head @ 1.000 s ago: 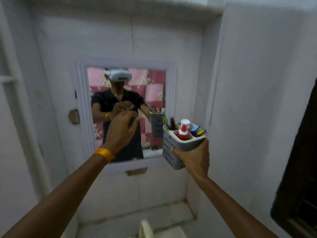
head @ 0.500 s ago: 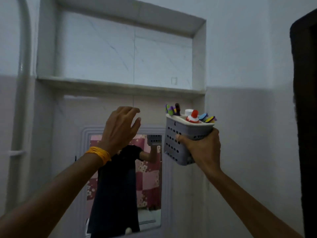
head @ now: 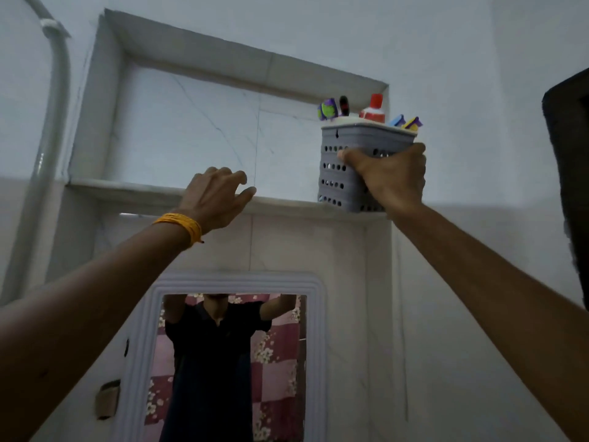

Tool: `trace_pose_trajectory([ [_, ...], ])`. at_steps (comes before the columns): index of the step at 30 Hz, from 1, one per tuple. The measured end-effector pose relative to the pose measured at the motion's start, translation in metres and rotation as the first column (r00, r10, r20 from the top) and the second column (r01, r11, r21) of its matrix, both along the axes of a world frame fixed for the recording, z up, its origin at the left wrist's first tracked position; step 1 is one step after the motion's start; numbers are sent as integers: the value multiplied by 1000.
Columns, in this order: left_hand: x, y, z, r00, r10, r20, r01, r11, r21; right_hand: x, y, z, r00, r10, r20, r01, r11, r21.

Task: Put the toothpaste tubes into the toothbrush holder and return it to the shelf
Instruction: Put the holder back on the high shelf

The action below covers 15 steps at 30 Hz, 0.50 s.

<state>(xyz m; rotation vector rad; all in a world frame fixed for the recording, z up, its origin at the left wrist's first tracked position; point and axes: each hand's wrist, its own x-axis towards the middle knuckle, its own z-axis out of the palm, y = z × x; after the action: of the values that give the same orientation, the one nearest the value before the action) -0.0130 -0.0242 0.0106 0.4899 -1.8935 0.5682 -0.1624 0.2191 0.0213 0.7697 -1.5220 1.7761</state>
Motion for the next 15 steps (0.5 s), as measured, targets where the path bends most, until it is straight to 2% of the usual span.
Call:
trace_pose_trajectory([
  [2,-1,-10,3,996,55,69,-58,997,45,0,-8,13,1000,-2,5,2,1000,10],
  [5,-3,-17,5,980,140,138,-146,989,31,-5,-26,24,999,-5,32,4,1000,27],
  [11,-6,-23,20,968,102,231,-151,967,203,-26,-70,34,995,-52,86,43,994,100],
  [15,-6,-27,24,952,152,265,-203,964,174,-41,-86,47,988,-79,134,59,988,142],
])
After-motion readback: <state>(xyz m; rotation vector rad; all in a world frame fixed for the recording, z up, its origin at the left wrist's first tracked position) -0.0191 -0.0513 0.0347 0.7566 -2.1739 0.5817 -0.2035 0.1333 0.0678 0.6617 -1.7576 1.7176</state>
